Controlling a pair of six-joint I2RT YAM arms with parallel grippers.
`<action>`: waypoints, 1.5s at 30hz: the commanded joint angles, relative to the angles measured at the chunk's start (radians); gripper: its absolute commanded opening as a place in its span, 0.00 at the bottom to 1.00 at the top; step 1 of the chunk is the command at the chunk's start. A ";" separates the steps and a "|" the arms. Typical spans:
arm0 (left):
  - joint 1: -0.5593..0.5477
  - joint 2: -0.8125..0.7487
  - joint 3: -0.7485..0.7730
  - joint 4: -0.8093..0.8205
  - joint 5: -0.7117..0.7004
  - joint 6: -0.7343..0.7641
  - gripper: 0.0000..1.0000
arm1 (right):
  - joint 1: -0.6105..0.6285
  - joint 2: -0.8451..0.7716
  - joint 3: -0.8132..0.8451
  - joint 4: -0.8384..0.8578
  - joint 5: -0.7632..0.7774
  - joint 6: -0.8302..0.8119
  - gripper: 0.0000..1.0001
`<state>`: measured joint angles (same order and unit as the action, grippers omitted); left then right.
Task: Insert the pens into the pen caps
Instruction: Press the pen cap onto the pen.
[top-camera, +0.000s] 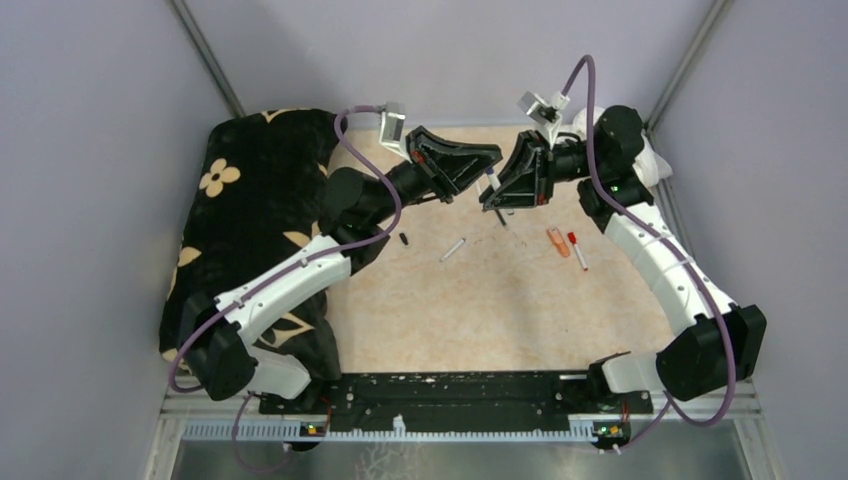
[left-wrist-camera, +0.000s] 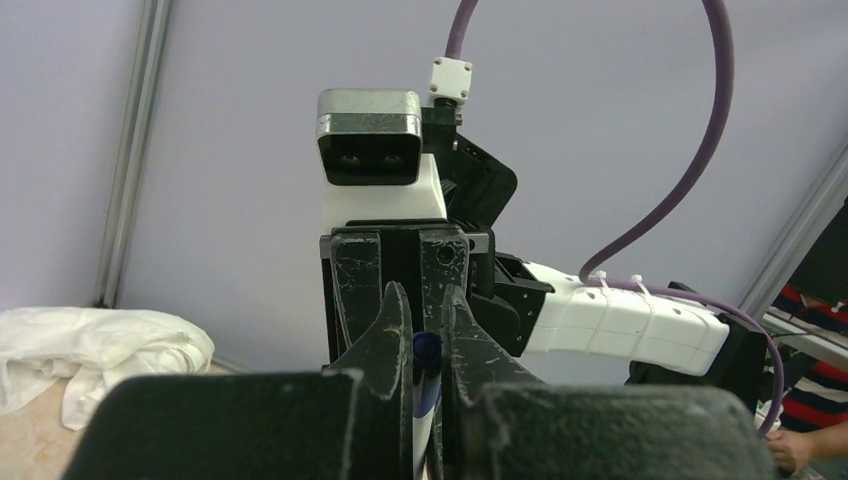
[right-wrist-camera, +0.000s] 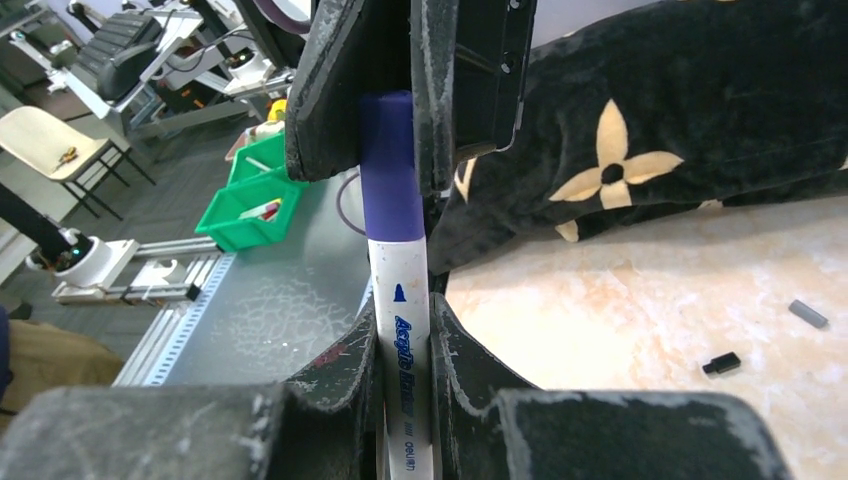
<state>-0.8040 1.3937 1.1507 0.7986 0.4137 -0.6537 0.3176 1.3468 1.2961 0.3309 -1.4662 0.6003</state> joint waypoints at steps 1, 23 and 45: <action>-0.099 0.115 -0.120 -0.476 0.426 -0.138 0.04 | 0.003 -0.031 0.137 0.032 0.523 -0.154 0.00; 0.016 -0.235 -0.174 -0.437 0.027 0.019 0.86 | -0.036 -0.284 -0.270 0.026 0.406 -0.140 0.00; 0.025 -0.418 -0.423 -0.285 -0.237 0.157 0.98 | -0.186 -0.378 -0.406 -0.535 0.553 -0.659 0.00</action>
<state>-0.7891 0.9840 0.7578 0.5014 0.2272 -0.5201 0.1810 0.9810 0.9100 0.0437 -1.0496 0.1875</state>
